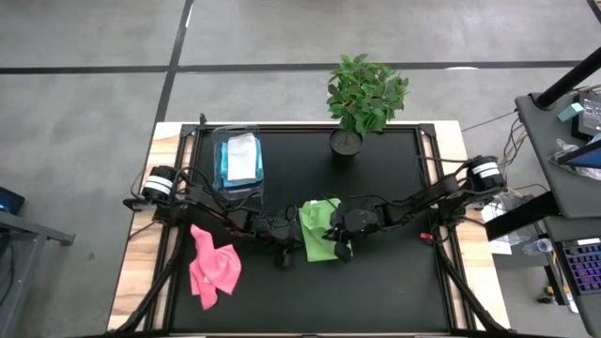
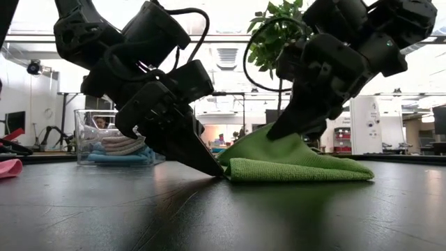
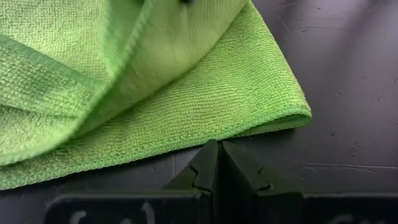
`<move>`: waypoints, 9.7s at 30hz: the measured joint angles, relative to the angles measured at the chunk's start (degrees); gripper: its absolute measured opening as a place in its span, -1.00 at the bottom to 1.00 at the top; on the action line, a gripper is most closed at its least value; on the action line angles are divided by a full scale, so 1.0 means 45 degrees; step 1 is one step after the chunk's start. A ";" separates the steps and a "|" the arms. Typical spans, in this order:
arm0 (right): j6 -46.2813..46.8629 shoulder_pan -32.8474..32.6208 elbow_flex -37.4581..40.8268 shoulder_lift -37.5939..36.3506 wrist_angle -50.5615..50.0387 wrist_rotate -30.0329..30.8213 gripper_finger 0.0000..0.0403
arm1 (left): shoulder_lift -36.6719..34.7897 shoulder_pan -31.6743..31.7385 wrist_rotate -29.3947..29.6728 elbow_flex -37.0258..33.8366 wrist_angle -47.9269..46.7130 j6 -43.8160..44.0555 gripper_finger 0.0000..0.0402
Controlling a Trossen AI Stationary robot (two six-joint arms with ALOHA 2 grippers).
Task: Fold microfiber towels
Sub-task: Fold the green microfiber towel
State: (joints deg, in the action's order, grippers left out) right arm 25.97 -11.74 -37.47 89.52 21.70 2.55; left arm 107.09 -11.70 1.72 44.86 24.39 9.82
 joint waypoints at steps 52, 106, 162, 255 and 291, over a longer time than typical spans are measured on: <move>0.0688 -0.1467 -0.4588 0.2205 -0.2673 -0.1669 0.09 | -0.2392 -0.0034 -0.1273 -0.0024 -0.2939 0.1069 -0.96; -0.1601 -0.1197 0.1249 -0.0845 -0.0493 0.4886 -0.94 | -0.1331 0.0258 0.0466 0.1365 -0.1322 -0.0786 -0.96; -0.2556 -0.2168 0.1228 0.1894 0.3857 0.0947 -0.94 | -0.0039 0.2273 0.3899 0.1185 -0.0949 -0.0933 -0.96; -0.3412 0.1188 0.0918 0.3302 0.6006 0.1812 -0.94 | 0.0908 -0.1151 -0.0434 0.1622 0.0143 0.4252 -0.99; -0.3835 -0.0878 0.1668 -0.0153 0.4094 0.1666 -0.94 | 0.0148 -0.0597 0.0998 0.1831 0.0646 0.1357 -0.58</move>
State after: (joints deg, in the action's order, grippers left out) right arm 8.71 -15.69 -29.96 88.83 40.13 10.04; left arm 107.75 -14.39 6.21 53.10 27.30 15.93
